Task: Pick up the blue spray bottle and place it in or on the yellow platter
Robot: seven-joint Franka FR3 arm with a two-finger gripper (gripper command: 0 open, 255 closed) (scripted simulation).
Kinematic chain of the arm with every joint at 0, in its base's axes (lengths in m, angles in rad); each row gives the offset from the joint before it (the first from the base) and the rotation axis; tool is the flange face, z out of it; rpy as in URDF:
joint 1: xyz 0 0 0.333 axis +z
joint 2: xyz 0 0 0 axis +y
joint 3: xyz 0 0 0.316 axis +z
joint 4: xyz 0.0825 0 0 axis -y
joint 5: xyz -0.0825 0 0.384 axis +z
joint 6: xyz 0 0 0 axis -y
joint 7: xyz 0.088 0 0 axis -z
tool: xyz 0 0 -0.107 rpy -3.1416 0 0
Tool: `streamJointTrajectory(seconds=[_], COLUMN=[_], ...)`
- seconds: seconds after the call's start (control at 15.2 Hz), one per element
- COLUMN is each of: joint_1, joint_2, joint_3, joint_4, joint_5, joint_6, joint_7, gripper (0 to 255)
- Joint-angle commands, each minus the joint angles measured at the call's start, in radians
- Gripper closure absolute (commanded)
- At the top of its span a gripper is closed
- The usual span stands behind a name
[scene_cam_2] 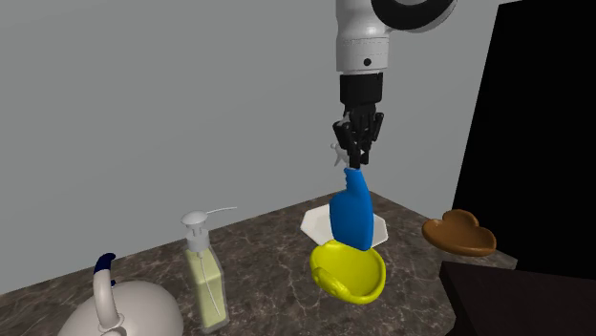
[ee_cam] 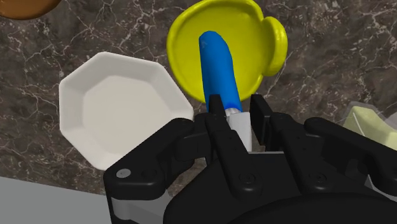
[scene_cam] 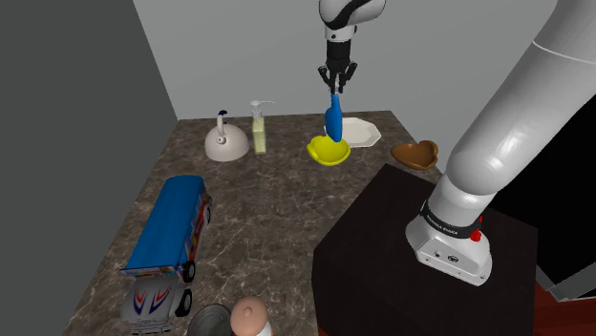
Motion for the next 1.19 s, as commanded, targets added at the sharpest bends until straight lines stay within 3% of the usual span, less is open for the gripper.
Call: streamJointTrajectory(seconds=[0.0,0.07,0.4,0.66,1.12], joint_1=[0.000,0.000,0.000,0.004,0.004], joint_2=[0.000,0.000,0.000,-0.028,-0.028], joint_3=[0.000,0.000,0.000,0.006,0.006], joint_4=[0.000,0.000,0.000,0.100,0.100], joint_5=[0.000,0.000,0.000,0.000,0.000], joint_6=[0.000,0.000,0.000,-0.127,-0.127], joint_7=[0.000,0.000,0.000,0.002,0.002], gripper=[255,0,0,0,0])
